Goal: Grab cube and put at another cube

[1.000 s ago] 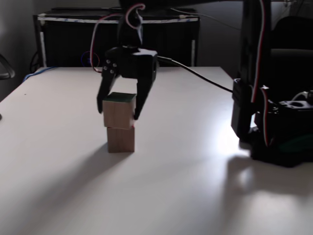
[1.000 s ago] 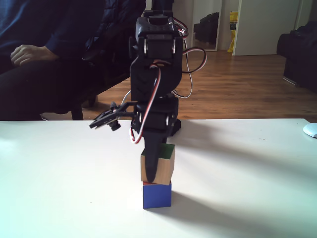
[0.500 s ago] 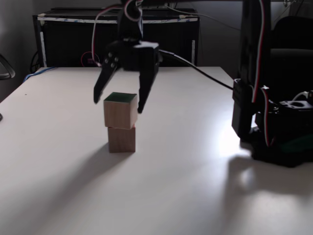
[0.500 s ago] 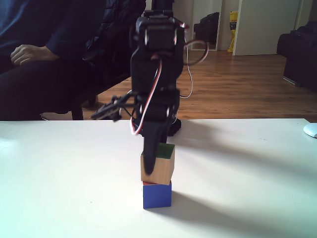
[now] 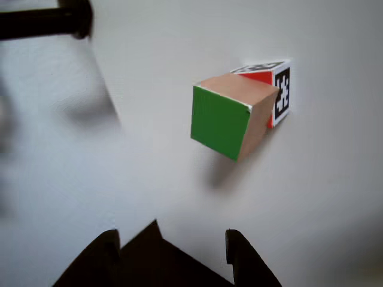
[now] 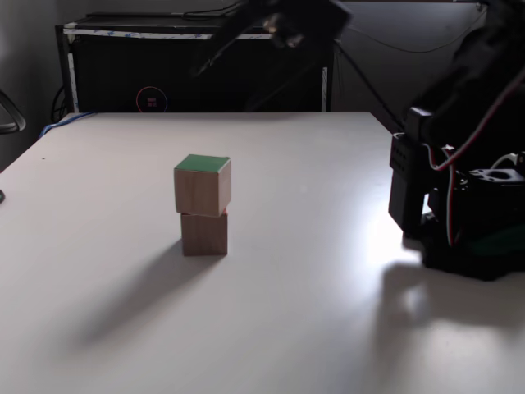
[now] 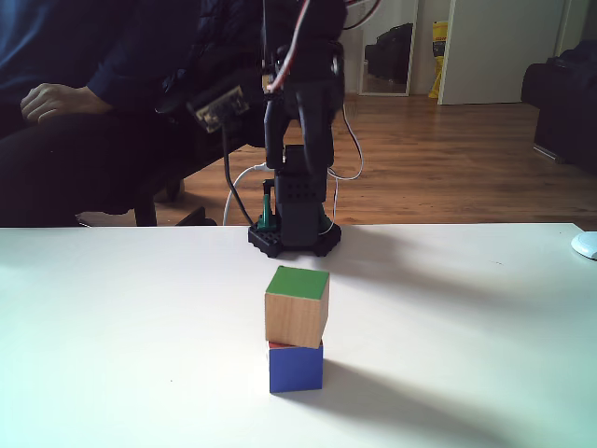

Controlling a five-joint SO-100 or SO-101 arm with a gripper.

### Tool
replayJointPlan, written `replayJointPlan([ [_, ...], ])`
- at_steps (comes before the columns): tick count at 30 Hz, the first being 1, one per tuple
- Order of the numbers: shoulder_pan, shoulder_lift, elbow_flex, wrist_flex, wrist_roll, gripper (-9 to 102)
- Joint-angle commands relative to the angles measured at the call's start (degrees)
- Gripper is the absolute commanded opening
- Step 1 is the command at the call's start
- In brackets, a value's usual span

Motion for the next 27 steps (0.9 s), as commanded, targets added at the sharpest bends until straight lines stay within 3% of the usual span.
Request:
replayJointPlan([
  [1,-0.3,9.4,6.2,-3.1,-0.8,20],
  [9,-1.1,27.2,23.1,-9.8,-0.3,0],
  [21,-4.5,47.9,47.0,-12.0,-3.2,0],
  [27,-3.6,48.2,53.4,-11.7,-4.2,0],
])
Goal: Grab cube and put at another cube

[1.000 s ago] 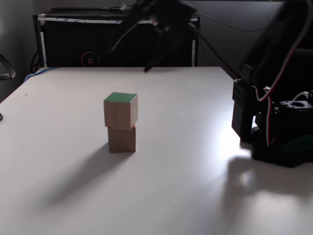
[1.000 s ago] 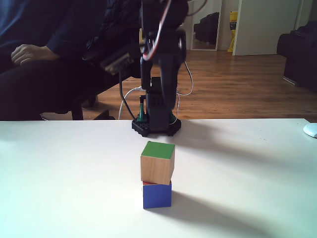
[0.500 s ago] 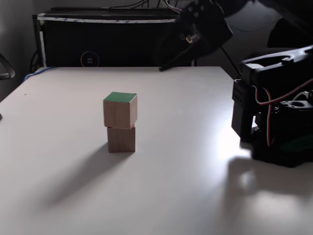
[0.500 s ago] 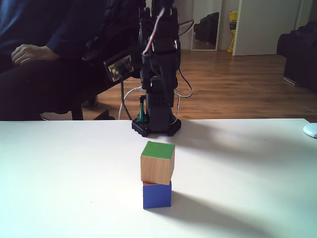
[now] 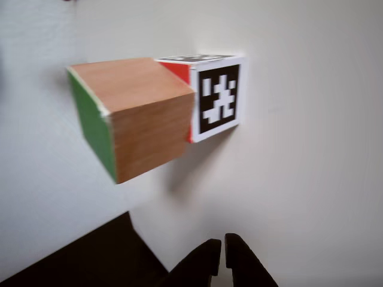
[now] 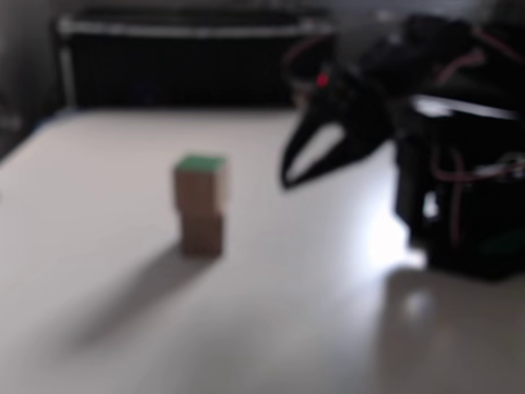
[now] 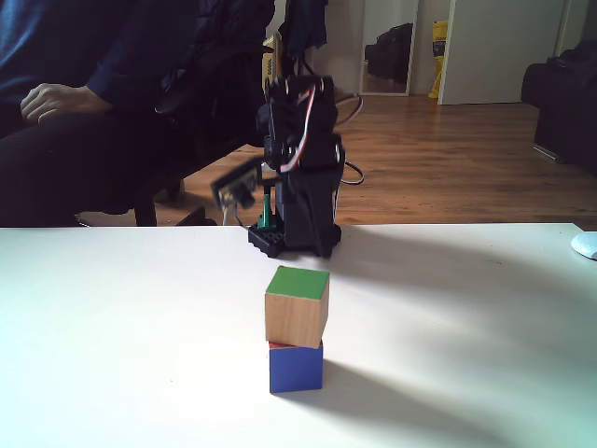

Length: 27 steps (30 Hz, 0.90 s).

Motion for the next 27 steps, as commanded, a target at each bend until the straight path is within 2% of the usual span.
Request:
replayJointPlan([
  [1,0.4,0.9,2.3,0.0,-1.1,0],
  [7,1.3,0.9,7.5,0.5,-3.5,0],
  [14,1.9,0.9,6.6,4.6,-5.6,0],
  [27,4.0,0.9,6.6,4.6,-6.5,0],
])
